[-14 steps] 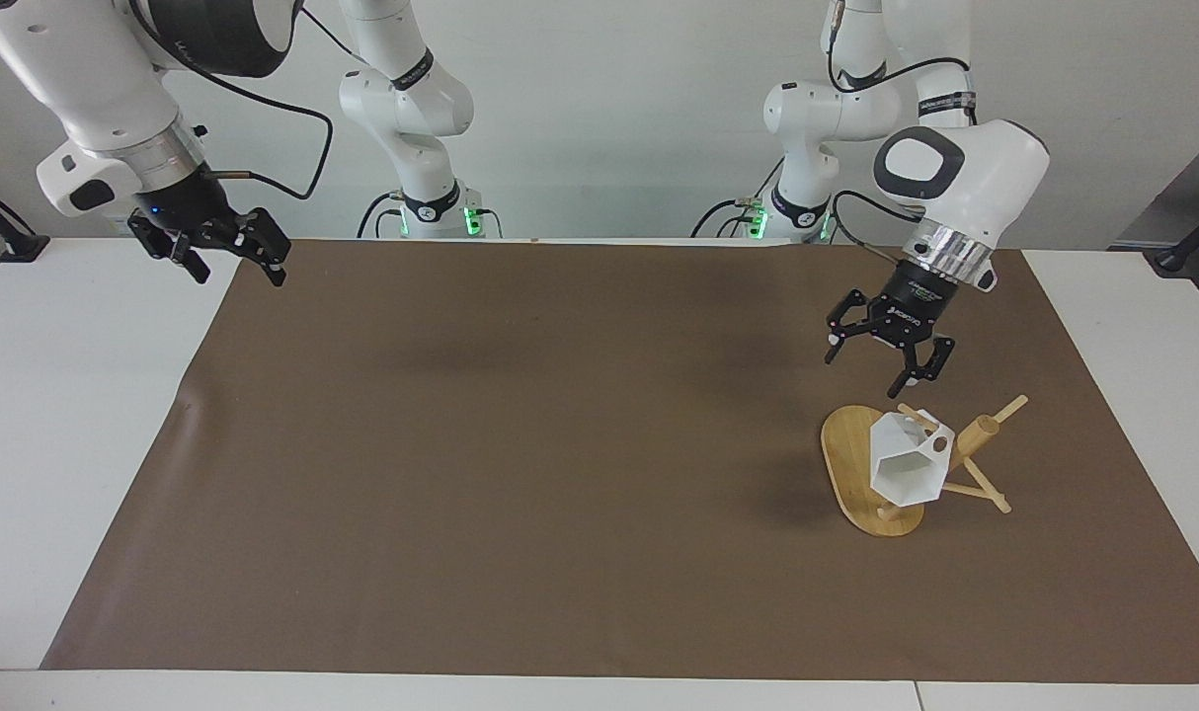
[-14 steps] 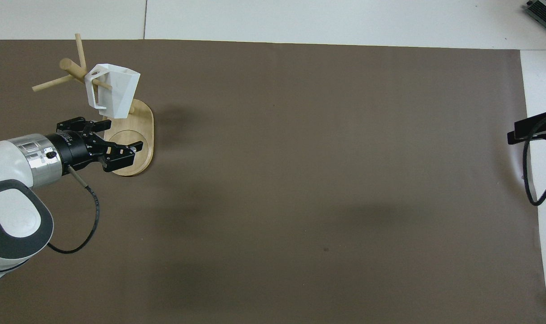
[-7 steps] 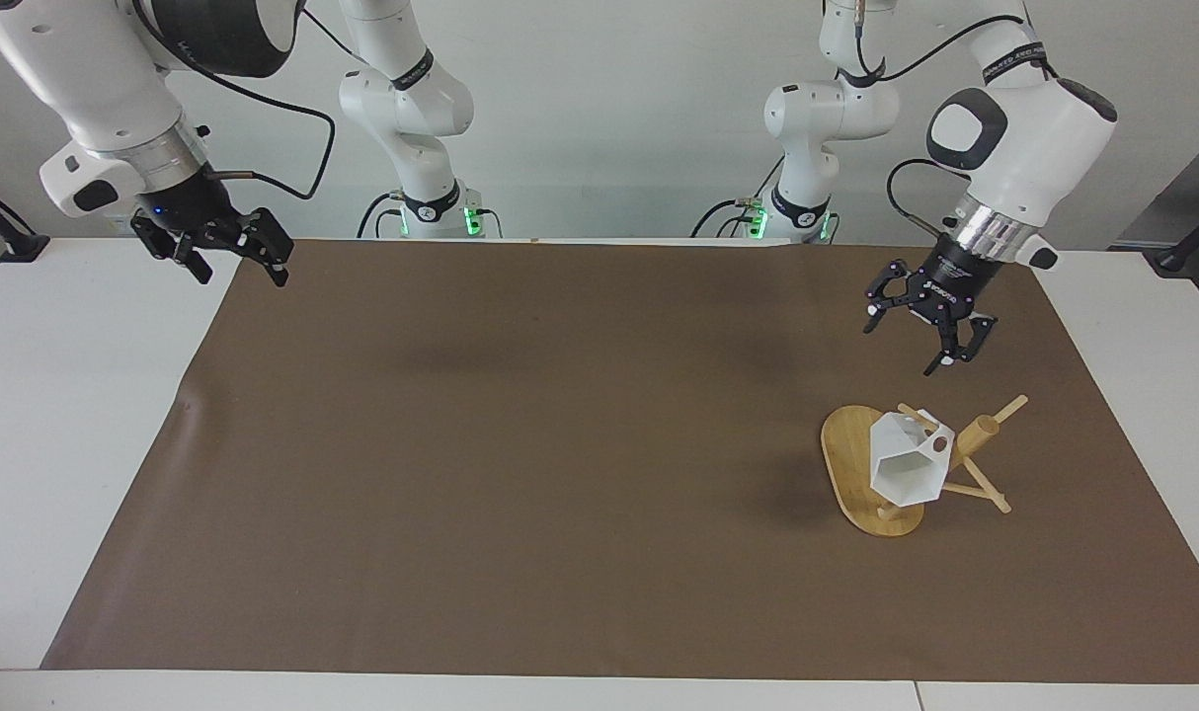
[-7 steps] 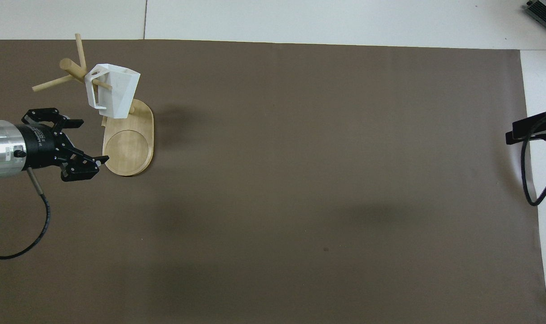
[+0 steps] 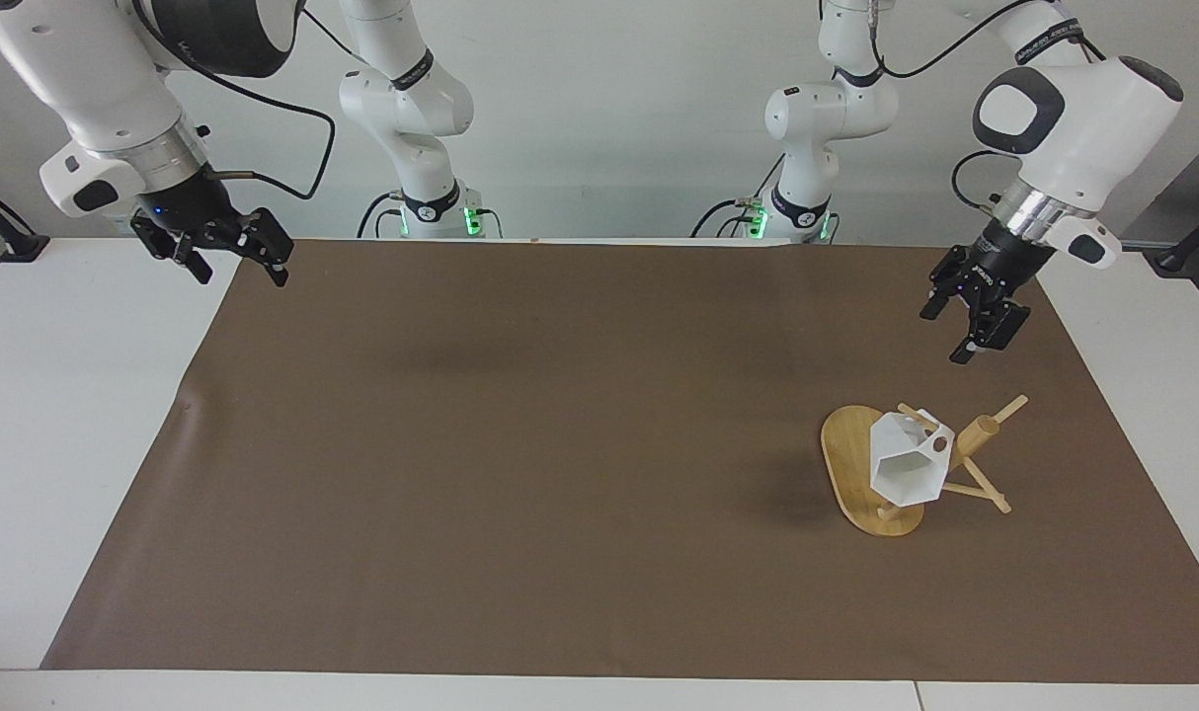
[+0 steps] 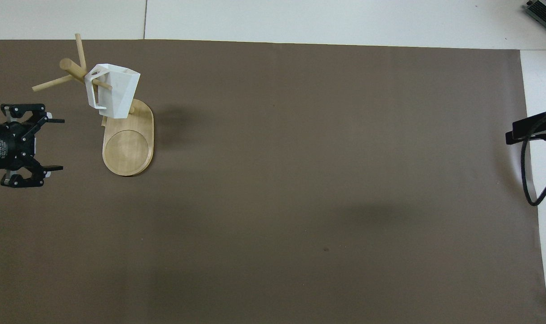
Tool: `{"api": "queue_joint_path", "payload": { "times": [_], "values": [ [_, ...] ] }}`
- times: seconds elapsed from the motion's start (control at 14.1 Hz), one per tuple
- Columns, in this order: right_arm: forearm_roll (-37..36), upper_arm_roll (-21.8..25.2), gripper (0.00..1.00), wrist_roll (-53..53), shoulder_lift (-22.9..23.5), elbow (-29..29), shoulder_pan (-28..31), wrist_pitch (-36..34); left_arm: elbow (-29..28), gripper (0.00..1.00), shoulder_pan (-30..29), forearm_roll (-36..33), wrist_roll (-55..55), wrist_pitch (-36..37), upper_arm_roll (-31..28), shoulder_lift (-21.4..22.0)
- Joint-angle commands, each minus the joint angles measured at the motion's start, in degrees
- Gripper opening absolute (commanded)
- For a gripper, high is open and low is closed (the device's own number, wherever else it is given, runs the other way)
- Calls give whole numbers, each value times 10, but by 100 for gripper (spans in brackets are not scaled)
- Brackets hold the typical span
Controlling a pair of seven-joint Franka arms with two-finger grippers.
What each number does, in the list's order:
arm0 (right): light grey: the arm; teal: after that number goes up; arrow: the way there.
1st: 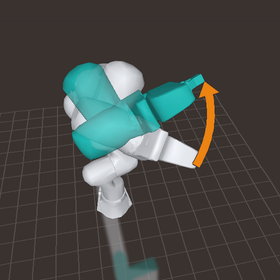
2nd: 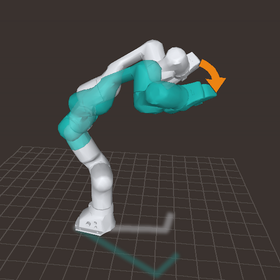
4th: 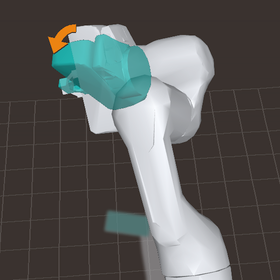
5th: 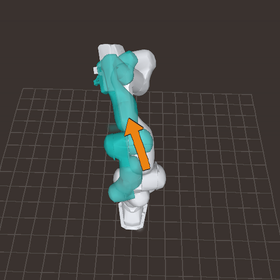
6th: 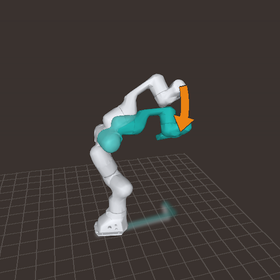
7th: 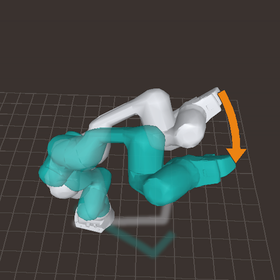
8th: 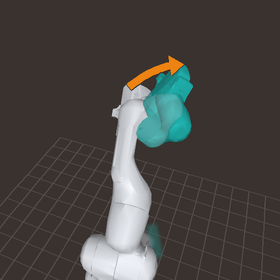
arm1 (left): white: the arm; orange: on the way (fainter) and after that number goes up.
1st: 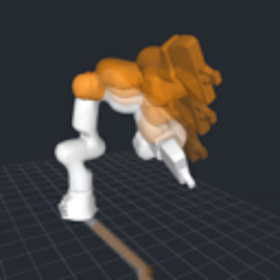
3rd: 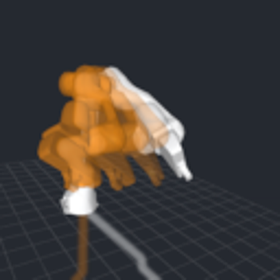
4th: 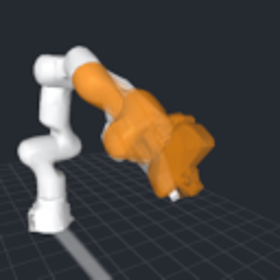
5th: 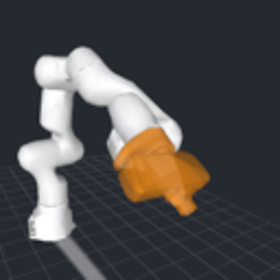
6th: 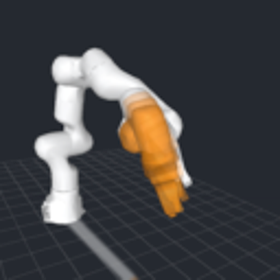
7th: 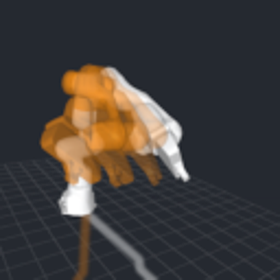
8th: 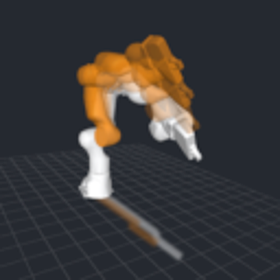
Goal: Hang cup on rack
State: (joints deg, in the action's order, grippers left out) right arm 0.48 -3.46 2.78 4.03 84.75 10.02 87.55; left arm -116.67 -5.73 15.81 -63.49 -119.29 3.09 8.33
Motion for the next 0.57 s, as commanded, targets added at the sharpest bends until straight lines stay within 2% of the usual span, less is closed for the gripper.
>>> {"api": "queue_joint_path", "payload": {
  "times": [0.0, 0.21, 0.5],
  "values": [
    [-4, -4, 100, -6, -8, 6, 3, -5, 19, 100, -4, -48, 138, 35, 4, -4],
    [-4, -4, 100, -6, -8, 6, 3, -5, 35, 100, -6, -89, 292, 70, 4, -4],
    [-4, -4, 100, -6, -8, 6, 3, -5, 37, 100, -25, -92, 518, 99, 3, 3]
  ]
}}
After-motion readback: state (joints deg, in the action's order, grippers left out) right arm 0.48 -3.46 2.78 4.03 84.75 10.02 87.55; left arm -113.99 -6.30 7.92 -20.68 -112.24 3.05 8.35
